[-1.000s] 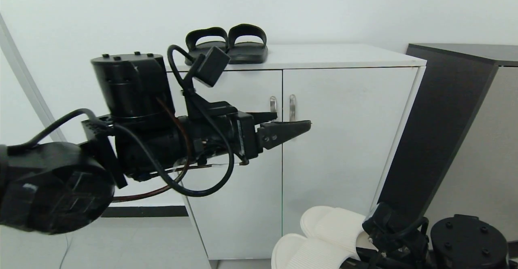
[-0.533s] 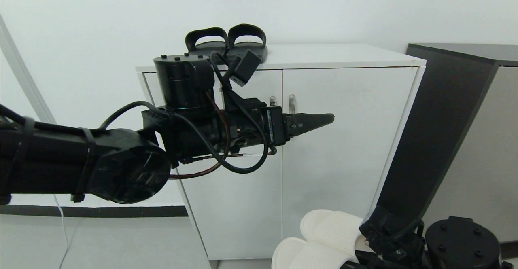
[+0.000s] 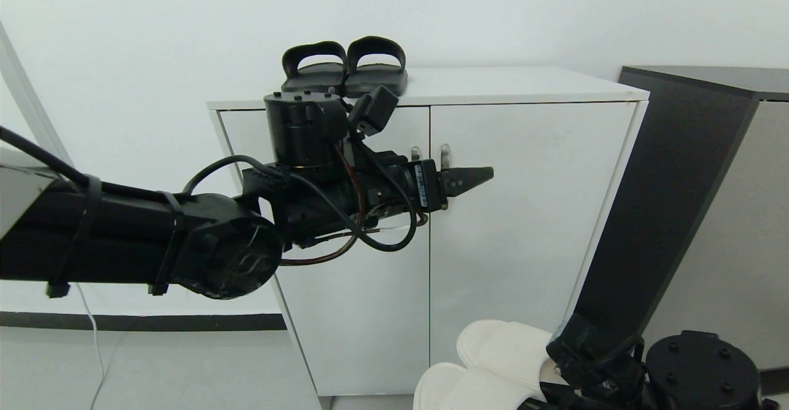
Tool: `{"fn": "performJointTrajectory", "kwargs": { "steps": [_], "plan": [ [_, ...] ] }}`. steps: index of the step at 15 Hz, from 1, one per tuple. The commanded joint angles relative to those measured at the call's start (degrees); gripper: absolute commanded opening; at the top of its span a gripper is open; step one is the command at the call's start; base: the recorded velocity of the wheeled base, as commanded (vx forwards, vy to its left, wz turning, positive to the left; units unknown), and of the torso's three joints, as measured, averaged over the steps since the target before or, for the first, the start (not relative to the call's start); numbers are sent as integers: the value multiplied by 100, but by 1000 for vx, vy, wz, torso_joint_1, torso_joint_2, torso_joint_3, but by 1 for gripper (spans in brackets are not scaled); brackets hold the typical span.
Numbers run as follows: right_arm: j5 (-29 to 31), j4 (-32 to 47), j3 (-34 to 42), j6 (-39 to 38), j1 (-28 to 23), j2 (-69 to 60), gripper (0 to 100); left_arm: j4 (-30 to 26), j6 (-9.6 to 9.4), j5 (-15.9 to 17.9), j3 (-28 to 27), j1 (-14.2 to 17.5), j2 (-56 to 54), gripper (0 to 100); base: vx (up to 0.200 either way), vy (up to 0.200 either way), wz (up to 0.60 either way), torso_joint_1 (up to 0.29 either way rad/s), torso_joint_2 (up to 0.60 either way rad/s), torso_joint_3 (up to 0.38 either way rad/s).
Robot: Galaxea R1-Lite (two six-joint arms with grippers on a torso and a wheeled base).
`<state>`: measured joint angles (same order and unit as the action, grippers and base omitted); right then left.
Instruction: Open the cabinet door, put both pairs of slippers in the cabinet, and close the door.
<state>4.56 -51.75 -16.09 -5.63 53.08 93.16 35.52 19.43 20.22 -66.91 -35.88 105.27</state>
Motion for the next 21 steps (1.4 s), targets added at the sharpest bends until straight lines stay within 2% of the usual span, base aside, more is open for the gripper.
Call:
{"fn": "performJointTrajectory", "kwargs": {
  "steps": [1, 7, 12, 13, 18, 21],
  "plan": [
    [1, -2, 1, 1, 1, 9, 0, -125, -18, -133, -120, 11, 3, 100, 0, 0, 0, 0, 0, 0],
    [10, -2, 10, 1, 1, 9, 0, -529, -71, -221, -630, 11, 319, 100, 0, 0, 0, 0, 0, 0],
    [1, -2, 10, 1, 1, 9, 0, -546, -71, -361, -937, 11, 741, 100, 0, 0, 0, 0, 0, 0],
    [1, -2, 18, 1, 1, 9, 0, -529, -71, -370, -929, 11, 741, 0, 0, 0, 0, 0, 0, 0],
    [-87, -19, 71, -17, 10, -61, 0, -485, -62, -379, -612, -7, 477, 0, 0, 0, 0, 0, 0, 0],
    [-623, -116, 344, 9, 115, -246, 0, -450, -54, -370, -199, -113, 108, 0, 0, 0, 0, 0, 0, 0]
  ]
}}
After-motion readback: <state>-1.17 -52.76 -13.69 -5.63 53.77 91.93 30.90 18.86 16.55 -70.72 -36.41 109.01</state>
